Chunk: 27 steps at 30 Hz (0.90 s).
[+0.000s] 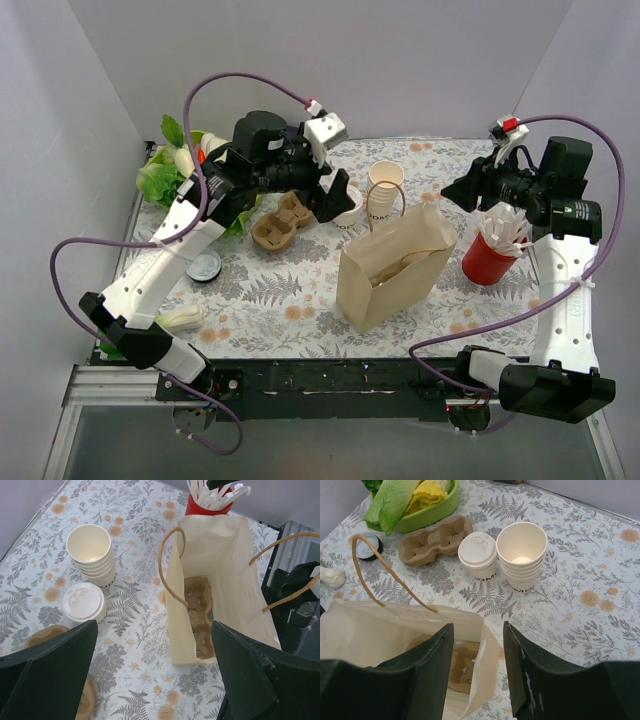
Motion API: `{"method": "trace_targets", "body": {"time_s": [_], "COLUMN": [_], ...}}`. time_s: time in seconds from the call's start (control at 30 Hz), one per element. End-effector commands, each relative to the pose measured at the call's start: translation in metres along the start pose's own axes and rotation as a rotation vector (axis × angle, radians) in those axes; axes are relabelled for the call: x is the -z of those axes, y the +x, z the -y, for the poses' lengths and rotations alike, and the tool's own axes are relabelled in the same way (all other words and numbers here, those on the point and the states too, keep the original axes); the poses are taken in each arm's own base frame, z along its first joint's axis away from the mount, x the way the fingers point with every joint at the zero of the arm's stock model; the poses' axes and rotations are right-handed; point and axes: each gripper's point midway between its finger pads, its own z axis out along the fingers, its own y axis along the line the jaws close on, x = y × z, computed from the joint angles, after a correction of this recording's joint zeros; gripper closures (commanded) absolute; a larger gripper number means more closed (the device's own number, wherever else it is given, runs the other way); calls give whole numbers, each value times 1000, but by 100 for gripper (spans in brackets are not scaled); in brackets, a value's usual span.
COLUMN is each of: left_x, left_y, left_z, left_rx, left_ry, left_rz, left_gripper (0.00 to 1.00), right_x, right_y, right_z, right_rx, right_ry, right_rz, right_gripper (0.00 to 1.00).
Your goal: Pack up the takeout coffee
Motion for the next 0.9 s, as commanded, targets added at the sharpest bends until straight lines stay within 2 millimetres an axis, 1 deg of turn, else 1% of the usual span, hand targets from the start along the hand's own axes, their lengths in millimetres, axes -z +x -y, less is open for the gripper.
{"method": "trace_targets", "body": {"time_s": [0.0,0.03,0.07,0.1,0.13,0.17,0.2,0.23,0.27,0.37,0.43,0.47,0.5,0.53,0.57,0.6,0.63,0.67,0.7,0.73,0.77,0.8,0.83,0.87], "left_x": [11,12,13,11,12,14,13,15,16,16,9,7,2,-2,-3,-6,-19,-20,-28,-45,-48,-53,-65,-71], "left_y": [25,26,29,39,41,43,50,50,51,53,59,59,59,60,52,51,62,56,63,78,80,85,100,107], "left_z": [-4,8,12,15,16,14,12,11,9,3,-10,-17,-32,-40,-46,-53,-66,-72,-78,-86,-91,-98,-114,-122], "left_rx": [45,51,58,72,73,70,62,58,55,52,66,72,76,81,73,70,79,57,59,65,29,29,35,46], "left_ry": [17,82,105,119,121,107,99,94,87,73,19,-11,-60,-86,-107,-128,-159,-171,-174,-164,-155,-159,-200,-218], "left_rz": [-69,-67,-75,-97,-101,-101,-115,-115,-115,-119,-135,-134,-130,-133,-121,-122,-161,-171,-207,-265,-294,-311,-354,-374], "left_gripper": [2,2,2,2,2,2,2,2,2,2,2,2,2,2,2,3,4,5,6,6,7,8,6,6], "right_x": [-4,-5,-9,-8,-9,-10,-10,-8,-10,-10,-11,-11,-12,-12,-12,-11,-11,-10,-9,-9,-9,-9,-8,-9], "right_y": [-5,-3,2,5,9,13,16,20,24,34,38,43,46,47,51,51,52,53,53,54,55,56,57,58], "right_z": [9,11,16,19,27,37,44,54,60,61,59,57,57,55,54,52,51,48,47,45,45,44,46,48], "right_rx": [36,41,28,53,58,67,84,115,129,136,127,119,114,111,96,86,77,62,50,45,41,38,35,23], "right_ry": [0,-4,-5,-1,37,66,97,136,143,129,112,105,102,98,96,95,95,92,90,85,83,84,92,95], "right_rz": [3,-8,-32,-54,-81,-104,-122,-149,-168,-206,-211,-216,-219,-218,-223,-222,-222,-225,-227,-229,-234,-241,-250,-259], "right_gripper": [48,48,48,48,49,50,50,52,53,53,54,54,53,54,53,54,54,54,54,53,53,53,53,53]}}
